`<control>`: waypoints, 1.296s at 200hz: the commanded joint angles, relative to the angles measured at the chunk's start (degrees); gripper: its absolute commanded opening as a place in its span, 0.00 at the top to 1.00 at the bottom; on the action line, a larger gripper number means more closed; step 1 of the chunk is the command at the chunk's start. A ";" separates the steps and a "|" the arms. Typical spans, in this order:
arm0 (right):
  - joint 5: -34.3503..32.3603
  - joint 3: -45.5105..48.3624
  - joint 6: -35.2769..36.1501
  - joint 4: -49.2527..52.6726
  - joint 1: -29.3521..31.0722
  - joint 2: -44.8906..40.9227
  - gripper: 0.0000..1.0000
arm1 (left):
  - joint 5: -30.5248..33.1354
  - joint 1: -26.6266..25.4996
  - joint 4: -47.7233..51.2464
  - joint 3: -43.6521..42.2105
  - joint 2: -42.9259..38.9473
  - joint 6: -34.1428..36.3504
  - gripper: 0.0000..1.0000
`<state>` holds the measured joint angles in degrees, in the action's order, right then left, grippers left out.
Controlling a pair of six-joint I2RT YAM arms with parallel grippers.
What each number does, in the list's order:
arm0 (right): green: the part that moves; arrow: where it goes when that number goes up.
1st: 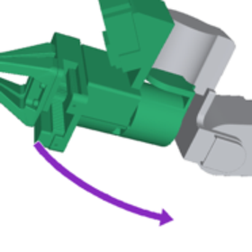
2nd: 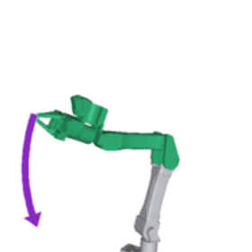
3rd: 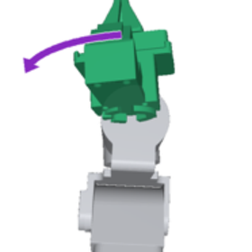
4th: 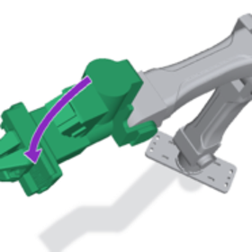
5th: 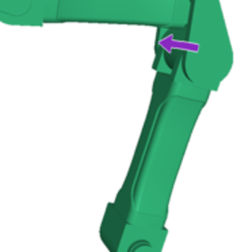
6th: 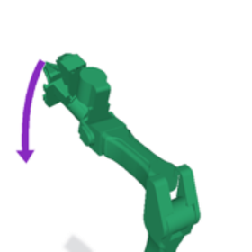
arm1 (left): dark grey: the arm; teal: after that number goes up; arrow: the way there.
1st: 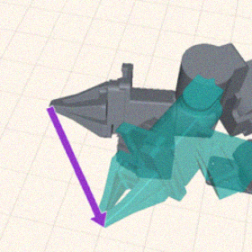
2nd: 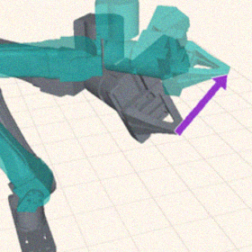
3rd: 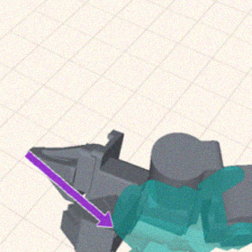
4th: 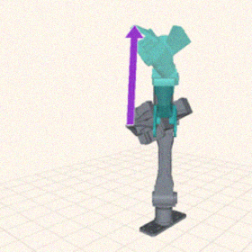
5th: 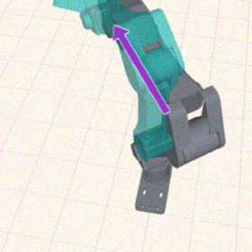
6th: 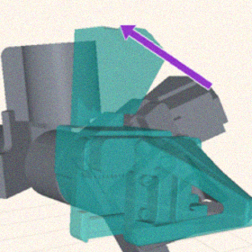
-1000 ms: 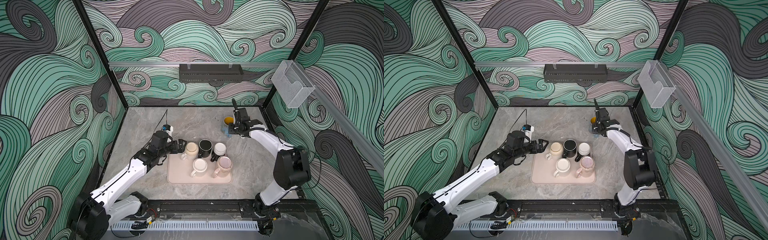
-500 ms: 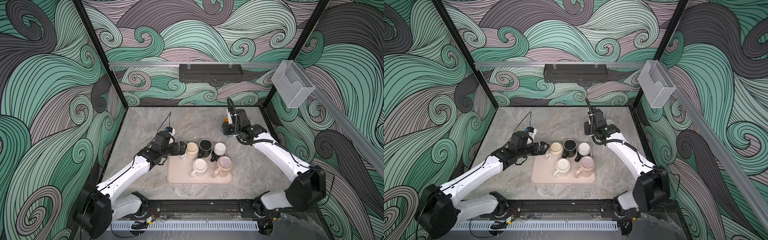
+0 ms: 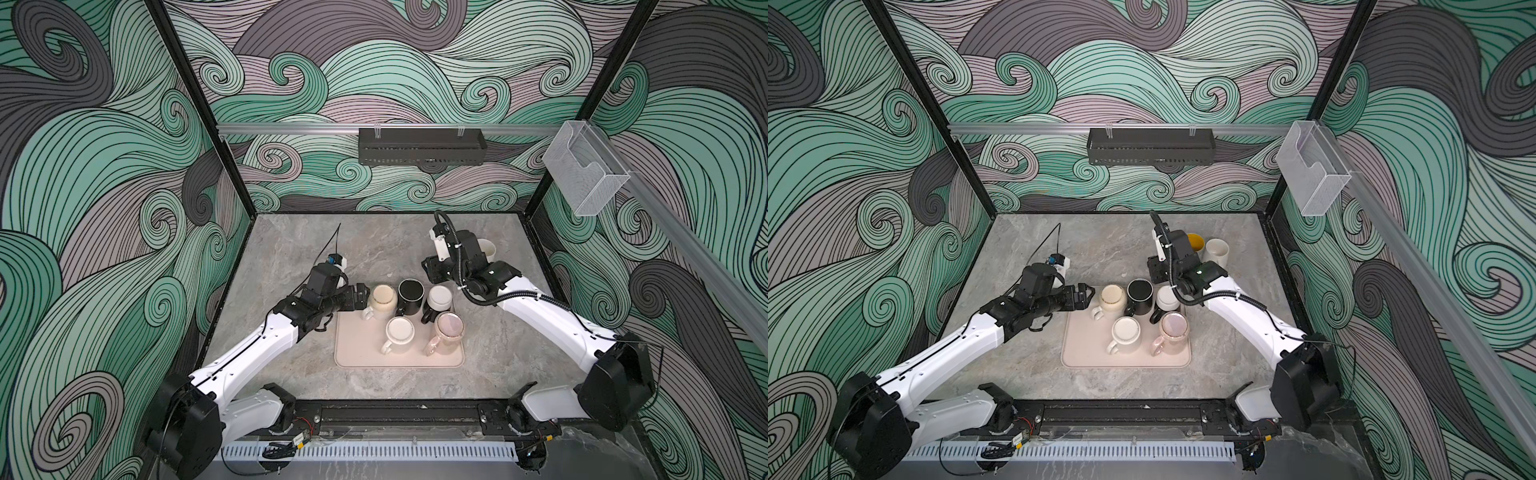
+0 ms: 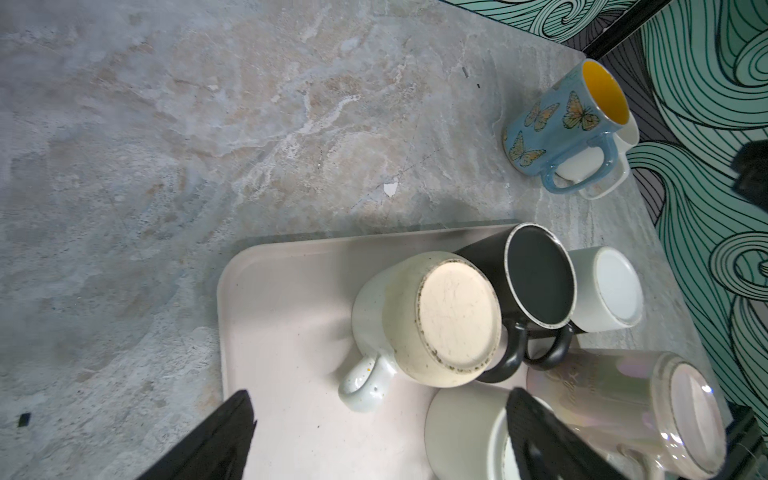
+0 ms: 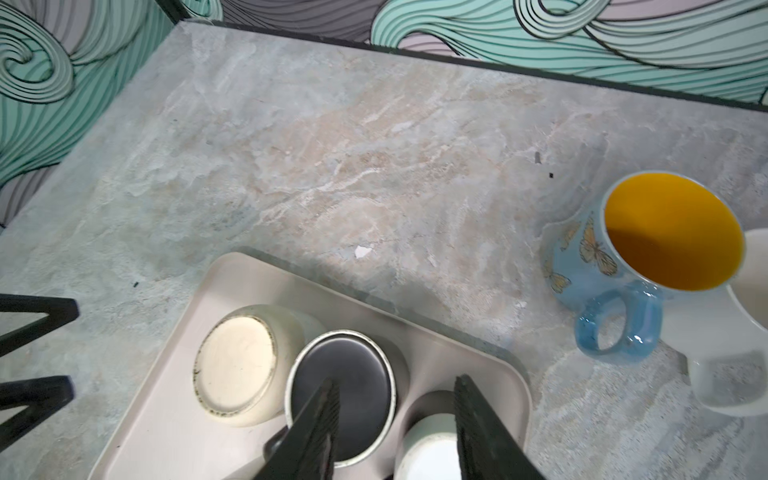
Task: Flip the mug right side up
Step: 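Raise the right gripper toward the tray while the left moves over the cream mug, then grasp the upside-down cream speckled mug by its base with the left gripper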
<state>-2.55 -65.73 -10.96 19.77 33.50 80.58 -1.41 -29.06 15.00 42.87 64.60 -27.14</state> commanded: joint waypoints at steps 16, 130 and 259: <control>1.77 -0.71 0.45 -1.90 2.80 -0.58 0.54 | 9.31 -0.13 -1.26 -3.16 -5.73 5.43 0.01; 4.13 -0.44 1.06 -1.73 4.66 1.39 0.54 | 9.27 -0.12 5.04 -1.66 -6.07 4.96 0.05; 5.54 -3.55 0.50 4.86 4.98 1.80 0.55 | -2.88 -4.20 1.33 0.65 7.09 13.38 0.32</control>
<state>2.20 -66.72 -11.11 22.11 38.04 82.43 -0.01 -32.56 18.04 41.32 69.84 -17.21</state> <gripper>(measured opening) 0.451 0.679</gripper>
